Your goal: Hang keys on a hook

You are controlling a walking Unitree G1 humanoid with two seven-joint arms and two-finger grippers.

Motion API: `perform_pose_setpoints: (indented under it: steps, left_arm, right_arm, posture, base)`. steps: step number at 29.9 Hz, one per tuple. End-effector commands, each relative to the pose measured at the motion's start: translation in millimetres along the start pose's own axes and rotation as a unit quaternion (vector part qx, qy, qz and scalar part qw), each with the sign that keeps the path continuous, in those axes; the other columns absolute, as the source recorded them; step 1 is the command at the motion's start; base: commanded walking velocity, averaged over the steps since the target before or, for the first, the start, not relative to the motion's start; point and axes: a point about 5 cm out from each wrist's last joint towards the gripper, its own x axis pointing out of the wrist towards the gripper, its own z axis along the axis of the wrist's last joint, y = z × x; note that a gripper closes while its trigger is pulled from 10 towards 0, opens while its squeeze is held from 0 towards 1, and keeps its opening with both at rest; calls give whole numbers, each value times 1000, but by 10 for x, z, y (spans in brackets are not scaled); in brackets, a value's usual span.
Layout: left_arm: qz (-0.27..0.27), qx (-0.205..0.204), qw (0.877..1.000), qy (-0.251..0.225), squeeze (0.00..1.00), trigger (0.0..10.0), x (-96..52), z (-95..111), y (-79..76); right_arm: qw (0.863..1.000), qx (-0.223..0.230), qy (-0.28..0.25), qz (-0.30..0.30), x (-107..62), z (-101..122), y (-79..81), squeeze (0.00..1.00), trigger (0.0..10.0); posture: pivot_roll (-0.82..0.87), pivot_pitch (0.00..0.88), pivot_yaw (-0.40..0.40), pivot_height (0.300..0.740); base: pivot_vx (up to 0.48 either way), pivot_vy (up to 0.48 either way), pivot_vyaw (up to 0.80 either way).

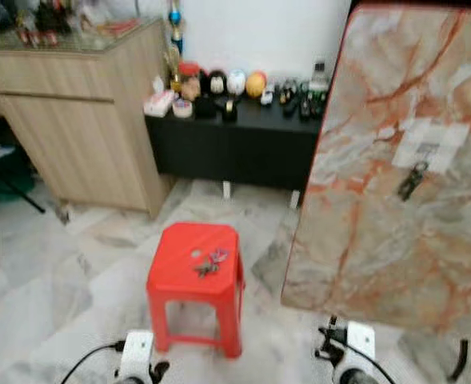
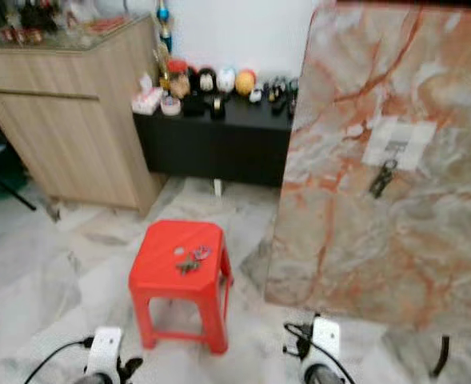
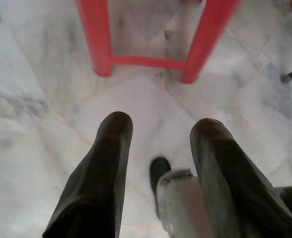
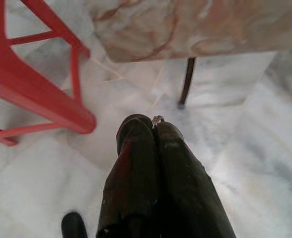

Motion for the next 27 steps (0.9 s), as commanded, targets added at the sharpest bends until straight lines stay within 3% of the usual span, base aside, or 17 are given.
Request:
perform_pose_setpoints:
  steps: [1,7,11,17,19,20,23,27]
  left_arm:
    - [2,8,1000,3,0,10000,-5,-18,10]
    - [4,9,1000,5,0,10000,-9,-29,18]
    - [6,6,1000,3,0,10000,-14,-34,33]
    - [7,7,1000,5,0,10000,-26,-74,30]
    - [11,4,1000,-1,0,10000,-27,-48,72]
    - [11,4,1000,-1,0,10000,-27,-48,72]
    - [12,8,1000,-6,0,10000,-27,-25,91]
    - [16,6,1000,-15,0,10000,-33,-2,131]
  right_arm:
    - [1000,6,-15,3,18,80,30,0,10000]
    - [999,11,-48,8,50,263,83,0,10000]
    - [994,8,-105,-26,71,538,77,0,10000]
    - [968,-60,-218,-112,22,1035,9,0,10000]
    - [936,-131,-281,-169,-45,1280,-6,0,10000]
    - [936,-131,-281,-169,-45,1280,-6,0,10000]
    - [910,-163,-321,-204,-98,1431,5,0,10000]
    - [859,-182,-394,-272,-234,1661,0,0,10000]
  posture:
    - [86,0,-50,740]
    - [83,0,-49,740]
    - [82,0,-52,740]
    - [104,0,-56,740]
    - [101,0,-60,740]
    - [101,0,-60,740]
    - [101,0,-60,740]
    - [89,0,-59,740]
  base:
    - [0,-480,0]
    - [0,-80,0]
    - [0,0,0]
    - [0,0,0]
    - [0,0,0]
    - [0,0,0]
    - [0,0,0]
    - [0,0,0]
